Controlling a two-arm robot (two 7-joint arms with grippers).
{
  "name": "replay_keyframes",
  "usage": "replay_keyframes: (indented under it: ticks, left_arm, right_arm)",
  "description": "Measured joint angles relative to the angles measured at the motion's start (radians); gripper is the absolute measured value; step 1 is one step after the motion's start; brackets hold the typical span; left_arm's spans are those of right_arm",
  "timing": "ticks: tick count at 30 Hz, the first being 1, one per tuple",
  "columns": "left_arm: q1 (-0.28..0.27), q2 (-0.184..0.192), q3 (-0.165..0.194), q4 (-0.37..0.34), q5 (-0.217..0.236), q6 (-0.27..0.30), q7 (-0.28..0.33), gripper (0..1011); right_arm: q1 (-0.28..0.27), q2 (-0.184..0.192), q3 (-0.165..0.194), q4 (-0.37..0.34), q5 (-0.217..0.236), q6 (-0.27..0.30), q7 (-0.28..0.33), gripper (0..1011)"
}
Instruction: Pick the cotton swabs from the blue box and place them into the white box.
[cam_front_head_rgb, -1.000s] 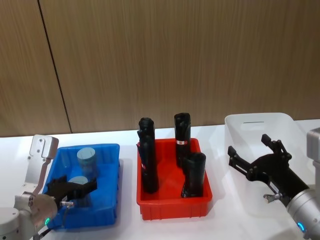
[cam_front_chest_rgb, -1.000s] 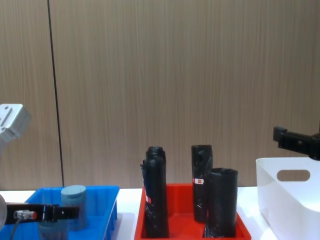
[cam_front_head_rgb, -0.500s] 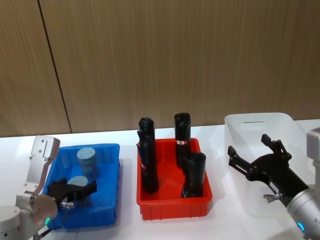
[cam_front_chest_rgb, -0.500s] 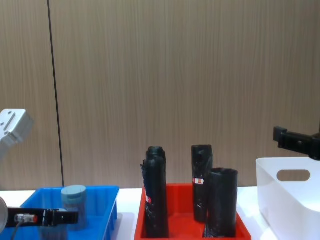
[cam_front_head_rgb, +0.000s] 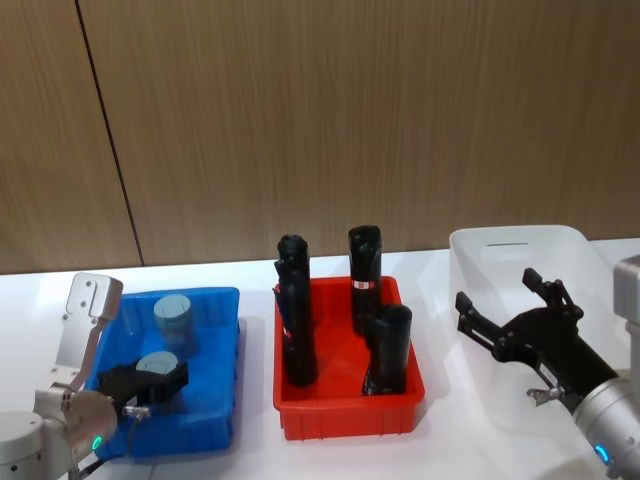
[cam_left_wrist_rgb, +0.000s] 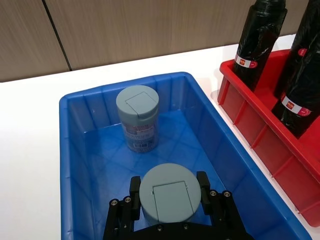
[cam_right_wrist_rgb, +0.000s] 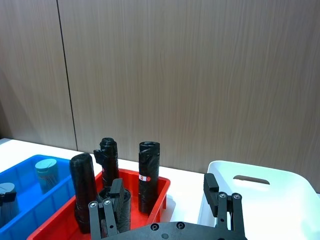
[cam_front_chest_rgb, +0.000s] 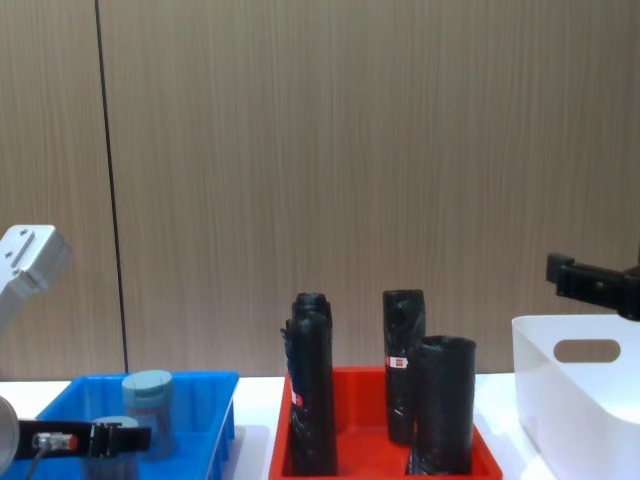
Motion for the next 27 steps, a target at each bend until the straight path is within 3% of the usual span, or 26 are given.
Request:
replay_keyframes:
  ticks: [15, 27]
  left_arm:
    - [0.010, 0.006, -0.006, -0.021, 0.015, -0.091, -0.028, 672]
    - [0.020, 0.028, -0.015, -0.083, 0.056, -0.194, -0.124, 671]
  right_arm:
    - [0.000, 0.000, 0.000, 0.000, 0.000, 0.000, 0.000, 1002]
    - [0.000, 0.000, 0.000, 0.000, 0.000, 0.000, 0.000, 1002]
